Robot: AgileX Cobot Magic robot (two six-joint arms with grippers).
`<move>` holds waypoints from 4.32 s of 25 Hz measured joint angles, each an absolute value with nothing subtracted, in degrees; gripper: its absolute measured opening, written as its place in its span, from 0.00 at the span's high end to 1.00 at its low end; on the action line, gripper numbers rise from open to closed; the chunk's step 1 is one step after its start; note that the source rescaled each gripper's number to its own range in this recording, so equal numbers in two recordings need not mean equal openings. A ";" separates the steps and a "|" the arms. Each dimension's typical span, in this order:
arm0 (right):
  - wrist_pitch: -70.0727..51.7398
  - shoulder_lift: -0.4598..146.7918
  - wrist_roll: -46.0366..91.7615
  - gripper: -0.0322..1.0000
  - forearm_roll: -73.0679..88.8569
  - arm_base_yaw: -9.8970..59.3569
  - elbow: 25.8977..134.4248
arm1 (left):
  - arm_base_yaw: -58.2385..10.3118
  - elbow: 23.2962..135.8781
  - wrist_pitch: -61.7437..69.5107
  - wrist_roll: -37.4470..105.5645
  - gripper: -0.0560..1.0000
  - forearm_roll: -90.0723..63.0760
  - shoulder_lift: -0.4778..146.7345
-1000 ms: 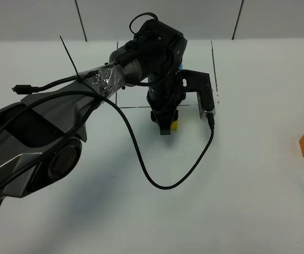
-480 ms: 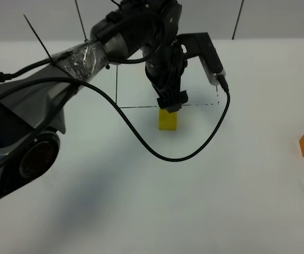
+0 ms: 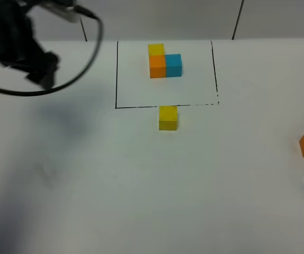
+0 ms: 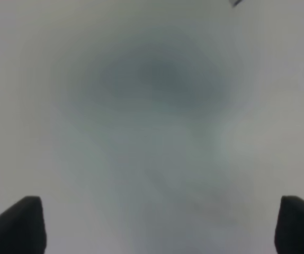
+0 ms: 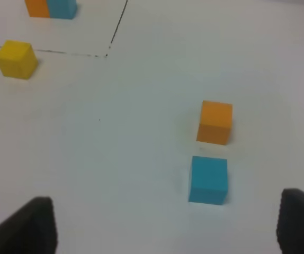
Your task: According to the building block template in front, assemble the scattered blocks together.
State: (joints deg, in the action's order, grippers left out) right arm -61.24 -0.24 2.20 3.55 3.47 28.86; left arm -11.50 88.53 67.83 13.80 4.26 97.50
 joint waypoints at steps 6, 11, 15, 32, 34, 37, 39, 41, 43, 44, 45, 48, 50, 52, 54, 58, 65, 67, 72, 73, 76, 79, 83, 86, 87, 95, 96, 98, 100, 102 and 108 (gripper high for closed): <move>-61.24 -0.24 2.20 0.26 3.55 3.47 28.86 | 1.56 64.20 55.42 14.19 0.00 -4.39 66.59; -61.24 -0.24 2.20 0.26 3.55 3.47 28.86 | 1.28 52.51 55.61 12.86 0.01 -5.68 44.26; -61.24 -0.24 2.20 0.26 3.55 3.47 28.86 | 0.31 45.35 57.14 9.16 0.03 -5.80 29.85; -61.24 -0.24 2.20 0.26 3.55 3.47 28.86 | -0.42 29.86 63.60 7.26 0.15 -4.36 -0.31; -61.24 -0.24 2.20 0.26 3.55 3.47 28.86 | -0.42 29.14 62.97 7.48 0.17 -4.29 -0.36; -61.24 -0.24 2.20 0.26 3.55 3.47 28.86 | -0.42 29.03 62.54 7.34 0.22 -4.29 -0.36; -61.24 -0.24 2.20 0.26 3.55 3.47 28.86 | -0.42 29.03 62.34 6.88 0.26 -4.29 -0.36; -61.24 -0.24 2.20 0.26 3.55 3.47 28.86 | -0.42 29.03 62.27 6.04 0.30 -4.29 -0.36; -61.24 -0.24 2.20 0.26 3.55 3.47 28.86 | -0.42 29.03 62.27 5.31 0.35 -4.29 -0.36; -61.24 -0.24 2.20 0.26 3.55 3.47 28.86 | -0.42 29.03 62.27 5.06 0.37 -4.29 -0.36; -61.24 -0.24 2.20 0.26 3.55 3.47 28.86 | -0.42 29.03 62.27 4.89 0.38 -4.29 -0.36; -61.24 -0.24 2.20 0.26 3.55 3.47 28.86 | -0.42 29.03 62.27 4.57 0.43 -4.29 -0.36; -61.24 -0.24 2.20 0.26 3.55 3.47 28.86 | -0.42 29.03 62.25 4.52 0.45 -4.29 -0.36; -61.24 -0.24 2.20 0.26 3.55 3.47 28.86 | -0.42 29.03 62.14 4.49 0.47 -4.29 -0.36; -61.24 -0.24 2.20 0.26 3.55 3.47 28.86 | -0.42 29.03 62.09 4.45 0.49 -4.29 -0.36; -61.24 -0.24 2.20 0.26 3.55 3.47 28.86 | -0.42 29.03 62.09 4.45 0.52 -4.29 -0.36; -61.24 -0.24 2.20 0.26 3.55 3.47 28.86 | -0.42 29.03 62.09 4.43 0.53 -4.29 -0.36; -61.24 -0.24 2.20 0.26 3.30 3.47 28.86 | -0.42 29.03 62.09 4.43 0.53 -4.29 -0.36; -61.24 -0.14 -0.75 0.26 5.06 3.47 28.86 | -0.42 29.03 62.09 4.43 0.53 -4.29 -0.36; -61.24 0.49 -2.11 0.26 5.06 3.47 28.86 | -0.42 29.03 62.09 4.43 0.53 -4.29 -0.36; -63.02 5.24 -8.24 0.26 2.80 3.47 29.78 | -0.42 29.03 62.09 4.43 0.53 -4.29 -0.36; -64.24 13.56 -11.98 0.26 0.00 3.47 31.90 | -0.42 29.03 62.09 4.38 0.53 -4.29 -0.36; -62.03 29.21 -12.11 0.26 -2.30 3.47 36.95 | -0.42 29.03 62.09 4.38 0.53 -4.29 -0.36; -59.42 44.45 -10.02 0.24 -3.47 3.47 41.99 | -0.42 29.03 62.09 4.38 0.53 -4.29 -0.36; -58.44 50.12 -9.17 0.23 -3.83 3.47 43.61 | -0.42 29.03 62.09 4.38 0.53 -4.29 -0.36; -50.84 84.11 -5.75 0.19 -6.82 3.47 56.51 | -0.42 29.03 62.09 4.38 0.53 -4.29 -0.36; -49.69 86.96 -5.46 0.19 -6.73 3.21 57.12 | -0.42 29.03 62.09 4.36 0.53 -4.29 -0.36; -46.94 91.37 -3.91 0.19 -5.46 1.89 57.47 | -0.42 29.03 62.09 4.32 0.53 -4.29 -0.36; -44.65 95.09 -1.48 0.19 -2.15 -0.23 57.49 | -0.42 29.03 62.09 4.32 0.53 -4.29 -0.36; -42.84 97.64 1.63 0.19 1.41 -2.92 57.49 | -0.42 29.03 62.09 4.32 0.53 -4.29 -0.36; -42.09 99.84 6.67 0.19 5.24 -7.15 57.53 | -0.42 29.03 62.09 4.32 0.53 -4.29 -0.36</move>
